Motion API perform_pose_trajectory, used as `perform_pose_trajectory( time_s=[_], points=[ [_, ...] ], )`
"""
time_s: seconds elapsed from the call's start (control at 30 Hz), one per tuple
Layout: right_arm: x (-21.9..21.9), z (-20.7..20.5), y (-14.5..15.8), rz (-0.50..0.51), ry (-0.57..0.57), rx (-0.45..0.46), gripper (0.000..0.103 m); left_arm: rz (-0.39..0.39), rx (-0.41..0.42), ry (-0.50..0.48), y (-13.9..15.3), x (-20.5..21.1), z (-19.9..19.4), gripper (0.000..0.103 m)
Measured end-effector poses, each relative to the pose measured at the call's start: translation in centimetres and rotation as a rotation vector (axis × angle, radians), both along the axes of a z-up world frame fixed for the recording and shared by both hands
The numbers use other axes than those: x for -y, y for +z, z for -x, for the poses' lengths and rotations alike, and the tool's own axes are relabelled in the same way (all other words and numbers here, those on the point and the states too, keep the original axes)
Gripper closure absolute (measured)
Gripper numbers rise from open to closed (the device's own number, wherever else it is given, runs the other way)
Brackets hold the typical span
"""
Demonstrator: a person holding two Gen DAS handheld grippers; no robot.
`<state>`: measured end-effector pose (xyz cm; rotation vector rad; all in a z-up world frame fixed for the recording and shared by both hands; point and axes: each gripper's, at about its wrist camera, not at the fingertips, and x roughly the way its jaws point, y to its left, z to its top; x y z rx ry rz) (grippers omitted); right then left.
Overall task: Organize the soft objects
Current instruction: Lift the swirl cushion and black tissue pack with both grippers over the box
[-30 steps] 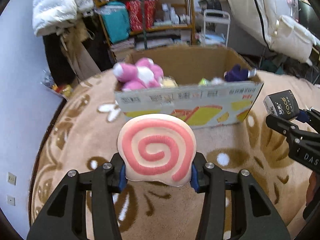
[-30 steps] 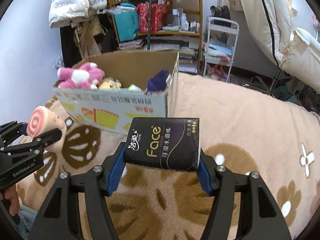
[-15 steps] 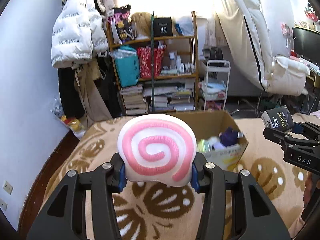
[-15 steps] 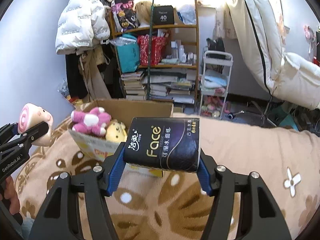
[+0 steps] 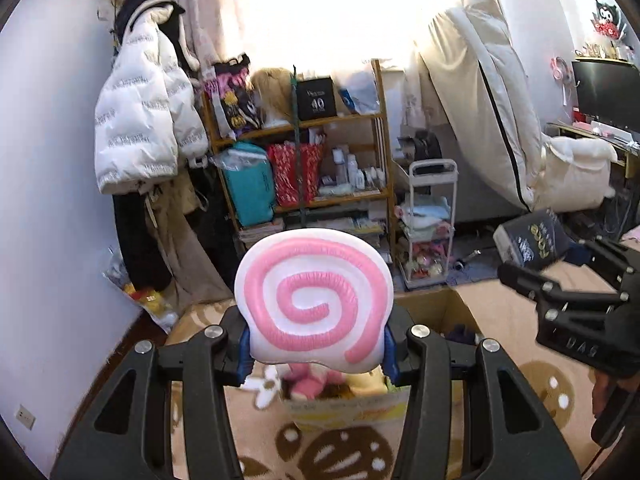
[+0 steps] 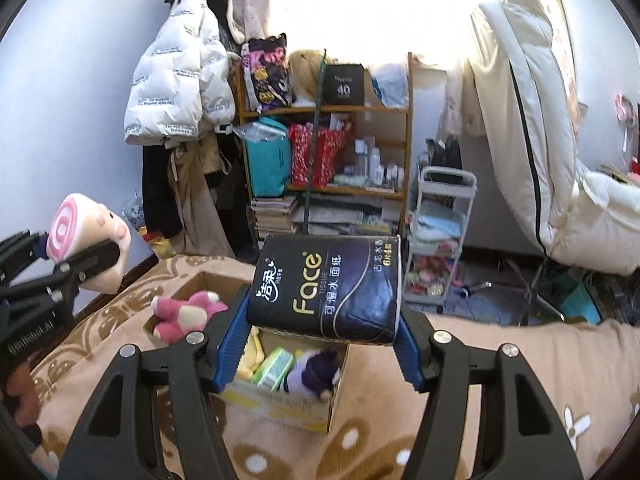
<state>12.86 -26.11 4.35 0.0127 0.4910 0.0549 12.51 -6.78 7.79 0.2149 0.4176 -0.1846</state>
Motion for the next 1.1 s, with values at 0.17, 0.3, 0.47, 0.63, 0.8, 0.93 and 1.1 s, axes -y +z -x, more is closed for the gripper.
perform_pose_trajectory(
  time_s=[0.17,0.3,0.47,0.63,0.8,0.93,1.1],
  points=[
    [-0.6,-1.5,-0.1,0.026,0.002,0.003,0.036,0.032,0.019,-0.021,0.8,0.3,-1.2,0.054],
    [-0.9,-2.6,-0.6,0.013,0.009,-0.012,0.035,0.003,0.012,-0.007,-0.3,0.7,-2.5,0.054],
    [-0.9,-3.8,-2.0,-0.014,0.006,-0.051,0.036,0.022,-0.067,0.0,-3.3,0.8,-4.3,0.053],
    [-0.4,-5.4,-4.2,-0.098,-0.004,-0.106,0.035,0.022,-0.17,0.026,-7.3,0.7,-6.3,0.053],
    [-0.6,-6.5,-6.2,-0.093,0.003,-0.153,0.035,0.006,-0.216,0.035,-9.4,1.0,-7.4,0.053],
    [-0.5,-6.9,-7.6,-0.084,0.007,-0.194,0.035,0.019,-0.235,0.035,-10.1,1.0,-8.0,0.05],
    [-0.4,-7.2,-9.2,-0.069,0.006,-0.243,0.035,0.0,-0.24,0.038,-10.8,1.3,-8.4,0.047]
  ],
)
